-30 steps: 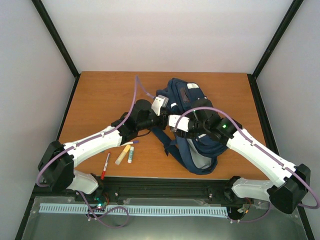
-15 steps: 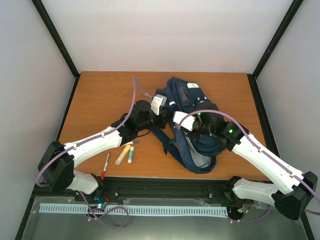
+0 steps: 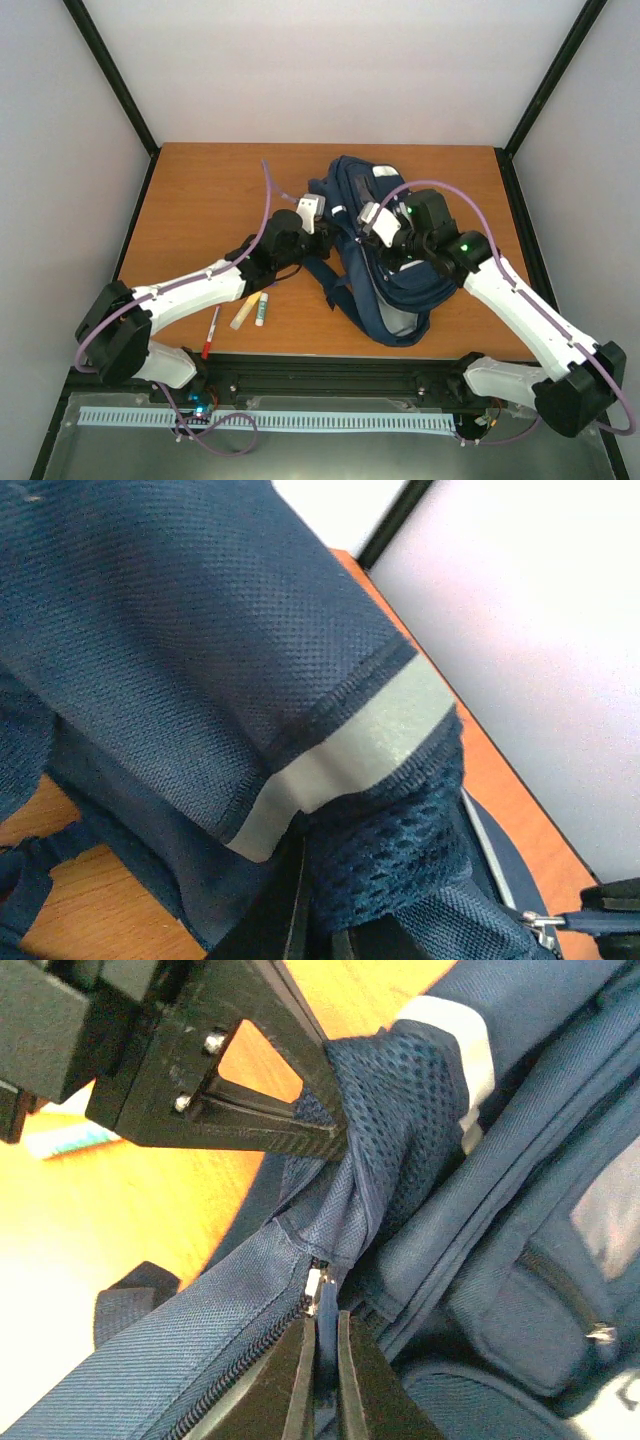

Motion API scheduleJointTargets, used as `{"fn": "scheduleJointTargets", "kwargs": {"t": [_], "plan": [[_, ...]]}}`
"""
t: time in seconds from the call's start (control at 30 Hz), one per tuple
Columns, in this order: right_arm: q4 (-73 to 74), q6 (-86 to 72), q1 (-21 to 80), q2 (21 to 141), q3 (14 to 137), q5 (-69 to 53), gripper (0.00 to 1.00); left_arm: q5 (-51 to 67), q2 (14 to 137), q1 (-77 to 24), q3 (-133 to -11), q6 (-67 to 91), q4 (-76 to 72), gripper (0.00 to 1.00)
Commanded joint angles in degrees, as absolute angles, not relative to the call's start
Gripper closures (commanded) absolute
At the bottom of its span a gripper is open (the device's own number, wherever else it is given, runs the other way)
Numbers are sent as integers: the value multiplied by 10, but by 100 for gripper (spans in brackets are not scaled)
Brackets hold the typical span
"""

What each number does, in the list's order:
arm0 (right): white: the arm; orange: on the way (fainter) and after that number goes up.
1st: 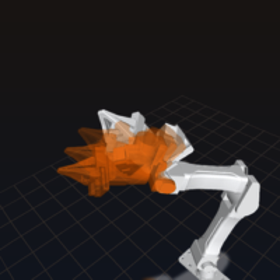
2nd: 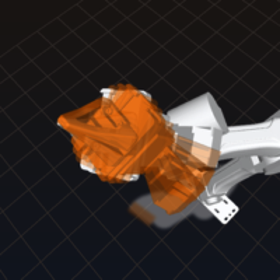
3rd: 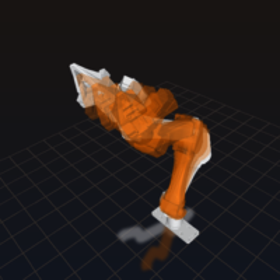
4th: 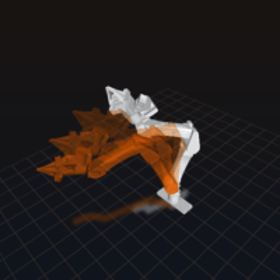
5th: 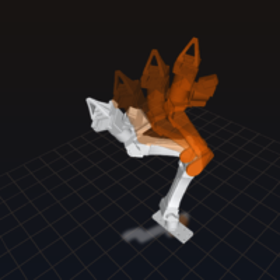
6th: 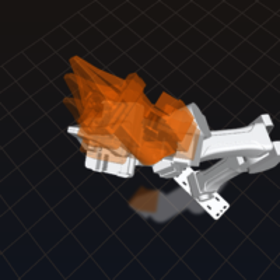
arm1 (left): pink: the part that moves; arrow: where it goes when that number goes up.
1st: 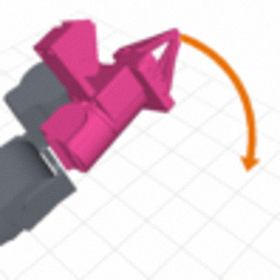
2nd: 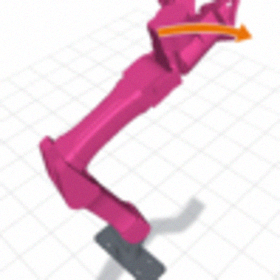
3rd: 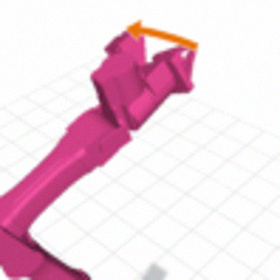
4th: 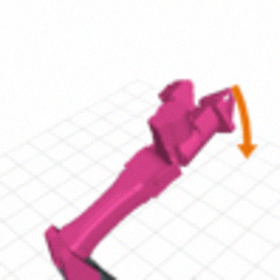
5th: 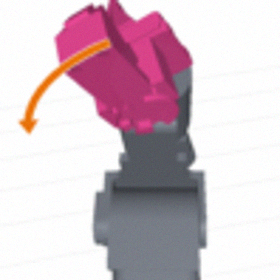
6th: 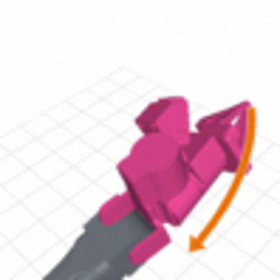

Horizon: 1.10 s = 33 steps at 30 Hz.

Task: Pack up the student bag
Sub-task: Zip the student bag at the center of the board.

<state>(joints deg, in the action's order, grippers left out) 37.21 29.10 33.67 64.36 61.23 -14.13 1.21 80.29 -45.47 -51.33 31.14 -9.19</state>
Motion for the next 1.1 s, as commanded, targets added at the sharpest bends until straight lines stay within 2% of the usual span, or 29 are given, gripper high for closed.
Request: {"fn": "scheduleJointTargets", "kwargs": {"t": [0.0,0.17,0.3,0.47,0.6,0.8,0.87,1.0,1.07], "plan": [[393,194,279,691,618,-288,97,-137,821,-432,-491,390,-175,99],[377,172,280,749,627,-336,97,-164,886,-420,-481,454,-200,99],[360,238,315,761,629,-250,97,-127,944,-396,-498,472,-219,99],[336,240,328,795,634,-214,97,-70,982,-376,-501,497,-259,99],[326,222,332,835,650,-221,97,-28,964,-376,-488,513,-266,98],[275,296,371,863,658,-121,97,-39,838,-376,-439,522,-187,90],[272,357,391,876,667,-92,97,-46,801,-376,-423,515,-155,83],[246,471,437,897,658,-37,97,-56,744,-376,-409,512,-104,45],[233,522,450,908,653,-20,97,-62,724,-375,-404,524,-83,33]]}}
